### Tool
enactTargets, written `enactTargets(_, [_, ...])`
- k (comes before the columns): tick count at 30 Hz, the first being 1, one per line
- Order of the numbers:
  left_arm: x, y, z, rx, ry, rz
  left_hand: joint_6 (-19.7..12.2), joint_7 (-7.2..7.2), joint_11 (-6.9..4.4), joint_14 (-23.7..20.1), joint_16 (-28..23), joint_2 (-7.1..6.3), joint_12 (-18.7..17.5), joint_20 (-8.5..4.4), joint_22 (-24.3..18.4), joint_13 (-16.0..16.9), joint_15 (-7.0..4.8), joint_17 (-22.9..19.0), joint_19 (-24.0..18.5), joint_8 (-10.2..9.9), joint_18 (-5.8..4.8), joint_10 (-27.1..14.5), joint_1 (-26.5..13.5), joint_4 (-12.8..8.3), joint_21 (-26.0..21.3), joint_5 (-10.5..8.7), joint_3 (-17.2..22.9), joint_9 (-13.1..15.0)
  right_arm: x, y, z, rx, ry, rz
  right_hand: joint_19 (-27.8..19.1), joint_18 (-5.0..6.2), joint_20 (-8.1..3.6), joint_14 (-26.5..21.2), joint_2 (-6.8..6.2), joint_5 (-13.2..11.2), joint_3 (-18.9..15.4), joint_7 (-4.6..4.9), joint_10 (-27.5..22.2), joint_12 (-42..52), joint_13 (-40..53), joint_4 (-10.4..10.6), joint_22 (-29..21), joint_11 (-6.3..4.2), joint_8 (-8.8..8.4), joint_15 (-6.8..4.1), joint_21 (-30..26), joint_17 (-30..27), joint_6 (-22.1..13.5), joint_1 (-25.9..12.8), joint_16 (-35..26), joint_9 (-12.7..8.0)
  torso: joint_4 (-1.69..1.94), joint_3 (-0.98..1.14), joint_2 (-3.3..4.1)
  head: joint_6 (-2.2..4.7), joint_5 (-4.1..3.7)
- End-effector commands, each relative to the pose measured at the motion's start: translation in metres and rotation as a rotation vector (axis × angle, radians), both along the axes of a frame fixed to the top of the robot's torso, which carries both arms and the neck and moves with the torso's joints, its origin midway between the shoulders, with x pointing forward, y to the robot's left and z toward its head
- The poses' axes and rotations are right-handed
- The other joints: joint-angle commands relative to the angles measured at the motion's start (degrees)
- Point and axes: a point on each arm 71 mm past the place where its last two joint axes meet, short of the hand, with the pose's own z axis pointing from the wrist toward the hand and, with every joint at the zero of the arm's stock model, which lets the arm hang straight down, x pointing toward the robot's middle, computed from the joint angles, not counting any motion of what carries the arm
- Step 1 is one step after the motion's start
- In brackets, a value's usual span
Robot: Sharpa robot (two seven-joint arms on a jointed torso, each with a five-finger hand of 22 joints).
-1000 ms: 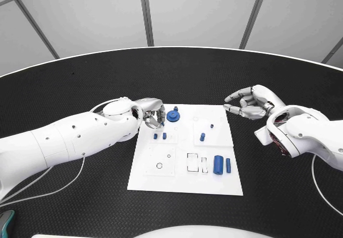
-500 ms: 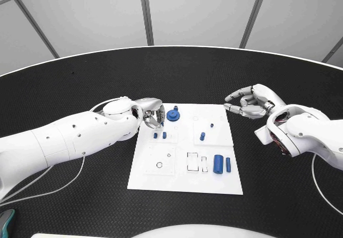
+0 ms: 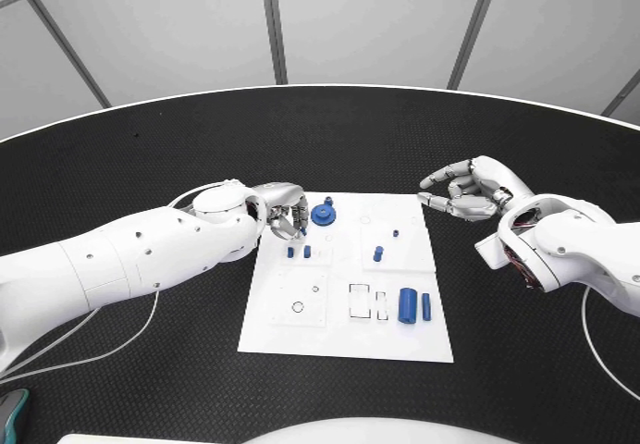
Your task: Assemble the parts on the task board
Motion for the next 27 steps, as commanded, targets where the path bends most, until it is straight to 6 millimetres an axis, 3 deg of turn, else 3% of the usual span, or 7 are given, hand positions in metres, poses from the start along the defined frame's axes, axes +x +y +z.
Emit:
enactTargets(1, [0.0001,0.0,-0.0003,0.002,0.003,0.001,0.15,-0.45,-0.13,0.04,0.26,0.09,-0.27,-0.03,-0.04,0.05,-0.23,-0.08,0.06,-0.23,-0.85,0.43,-0.32,0.09,0.14,-0.17,-0.31,0.05,0.0,0.0,0.0,0.0,0.0,0.0,3.16,0.78,-0.35,4.89,-0.15,0.31,0.45,-0.02,0.36,0.33,6.5,-0.05,10.25,-0.06,0.23,-0.26,0.02,10.01,0.36,0.51,-0.28,-0.06,-0.02,0.0,0.0,-0.01,0.04])
enactTargets(27, [0.0019,-0.0008,-0.0011,0.005,0.005,0.006,-0.01,-0.34,-0.04,0.02,0.26,0.08,-0.69,-0.02,-0.34,0.06,-0.18,-0.14,-0.11,-0.57,-0.79,0.4,-0.3,0.07,-0.04,-0.18,-0.38,0.04,0.0002,0.0005,0.0,0.0,-0.001,0.001,3.16,0.78,-0.35,4.89,-0.15,0.31,0.45,-0.02,0.36,0.33,6.5,-0.05,10.25,-0.06,0.23,-0.26,0.02,10.01,0.36,0.51,-0.28,-0.06,-0.02,0.02,0.02,-0.24,-0.05])
